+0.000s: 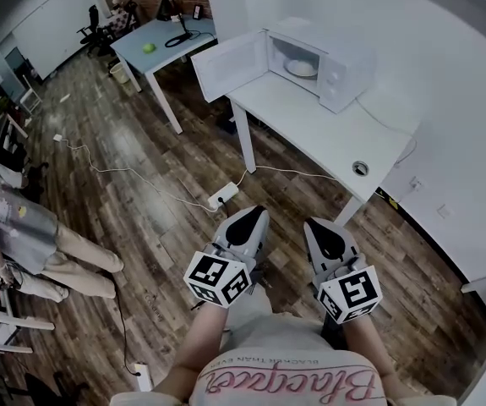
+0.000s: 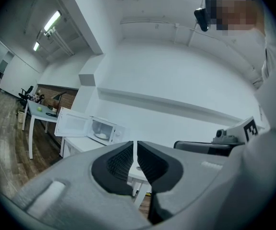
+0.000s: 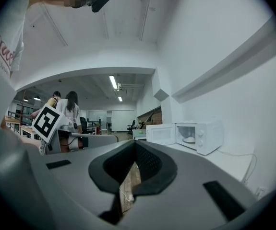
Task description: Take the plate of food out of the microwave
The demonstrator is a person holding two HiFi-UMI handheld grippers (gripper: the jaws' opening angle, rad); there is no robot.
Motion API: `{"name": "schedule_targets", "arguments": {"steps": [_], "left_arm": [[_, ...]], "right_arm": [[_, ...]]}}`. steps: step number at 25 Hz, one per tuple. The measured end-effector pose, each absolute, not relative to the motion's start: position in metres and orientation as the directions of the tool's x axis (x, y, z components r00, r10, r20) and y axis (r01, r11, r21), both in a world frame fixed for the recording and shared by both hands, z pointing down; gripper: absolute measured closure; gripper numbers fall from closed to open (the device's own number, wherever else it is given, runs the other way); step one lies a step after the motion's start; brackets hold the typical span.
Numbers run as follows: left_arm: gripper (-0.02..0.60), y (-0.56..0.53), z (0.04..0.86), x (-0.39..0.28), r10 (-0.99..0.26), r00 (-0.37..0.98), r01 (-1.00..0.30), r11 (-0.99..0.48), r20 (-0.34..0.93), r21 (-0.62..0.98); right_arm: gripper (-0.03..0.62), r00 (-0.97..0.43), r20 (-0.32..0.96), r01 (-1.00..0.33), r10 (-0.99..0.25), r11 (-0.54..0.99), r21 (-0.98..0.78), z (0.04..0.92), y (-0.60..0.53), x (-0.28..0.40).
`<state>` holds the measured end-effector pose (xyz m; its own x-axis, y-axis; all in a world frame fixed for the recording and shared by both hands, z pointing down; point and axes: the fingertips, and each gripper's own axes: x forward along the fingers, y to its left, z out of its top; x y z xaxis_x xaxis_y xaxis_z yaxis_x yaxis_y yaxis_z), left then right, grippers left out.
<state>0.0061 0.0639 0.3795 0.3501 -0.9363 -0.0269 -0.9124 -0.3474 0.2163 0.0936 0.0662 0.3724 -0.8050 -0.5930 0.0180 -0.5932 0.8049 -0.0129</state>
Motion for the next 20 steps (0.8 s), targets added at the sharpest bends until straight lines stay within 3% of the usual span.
{"name": "schedule_targets", "arguments": {"steps": [20], "left_arm": [[0.552,-0.032,0.374,-0.070,-0.911,0.406,-0.884,-0.411,-0.067,0.225]], "right_arm": [[0.588,-0.764,0.068,-0.643,-0.641,0.766,-0.005,0.380,-0.025,0.019]]}}
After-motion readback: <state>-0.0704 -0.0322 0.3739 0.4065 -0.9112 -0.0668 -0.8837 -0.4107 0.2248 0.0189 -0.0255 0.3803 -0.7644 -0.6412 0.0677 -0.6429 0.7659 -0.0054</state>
